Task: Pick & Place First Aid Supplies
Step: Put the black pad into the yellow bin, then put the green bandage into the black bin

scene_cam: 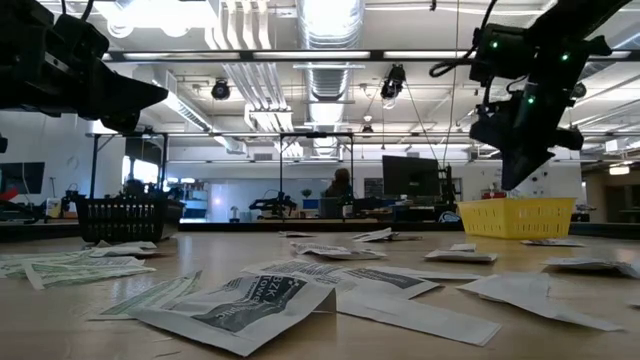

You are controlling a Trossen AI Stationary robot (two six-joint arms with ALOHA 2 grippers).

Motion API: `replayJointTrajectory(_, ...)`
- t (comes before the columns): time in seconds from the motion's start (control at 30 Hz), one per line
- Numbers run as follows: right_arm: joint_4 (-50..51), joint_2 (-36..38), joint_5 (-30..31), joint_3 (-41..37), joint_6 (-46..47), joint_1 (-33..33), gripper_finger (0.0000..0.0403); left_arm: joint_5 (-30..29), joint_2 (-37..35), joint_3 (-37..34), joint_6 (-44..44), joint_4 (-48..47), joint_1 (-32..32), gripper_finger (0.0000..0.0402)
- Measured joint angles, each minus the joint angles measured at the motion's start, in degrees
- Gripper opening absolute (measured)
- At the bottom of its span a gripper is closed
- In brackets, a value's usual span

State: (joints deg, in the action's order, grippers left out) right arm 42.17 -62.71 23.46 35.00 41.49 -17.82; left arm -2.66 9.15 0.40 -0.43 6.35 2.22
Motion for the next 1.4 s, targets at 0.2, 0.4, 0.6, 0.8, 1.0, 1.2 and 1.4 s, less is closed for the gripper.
replayJointTrajectory(0.2, -0.8, -3.1, 0.0, 0.0, -1.4, -0.1, 0.0018, -0.3, 0.0, 0.0, 0.0, 0.0, 0.0, 0.0005)
replayJointTrajectory(0.4, -0.8, -3.7, 0.0, 0.0, -1.4, -0.5, 0.0064, -0.5, 0.0, 0.0, 0.0, 0.0, 0.0, 0.0005)
replayJointTrajectory(0.6, -0.7, -1.4, 0.5, 1.4, -3.3, -0.6, 0.0103, -4.2, 0.0, 0.0, -2.8, 0.0, 0.0, 0.002)
replayJointTrajectory(0.8, -0.6, 1.8, -0.2, 4.5, -5.3, -0.5, 0.0118, -7.3, 0.0, 0.1, -3.8, 0.0, 0.0, 0.0091)
replayJointTrajectory(1.0, -0.6, 5.2, -4.3, 5.8, -5.3, 0.4, 0.0111, -9.0, 0.2, 2.7, -7.0, 0.1, 0.0, 0.0141)
replayJointTrajectory(1.2, -0.7, 7.2, -4.5, 5.7, -5.2, 3.2, 0.0097, -8.8, 3.4, 9.1, -7.3, -6.3, 0.0, 0.0143)
replayJointTrajectory(1.4, -0.8, 7.8, -4.5, 5.7, -5.5, 4.6, 0.0085, -6.0, 12.7, 19.1, -14.8, -22.2, -0.1, 0.0143)
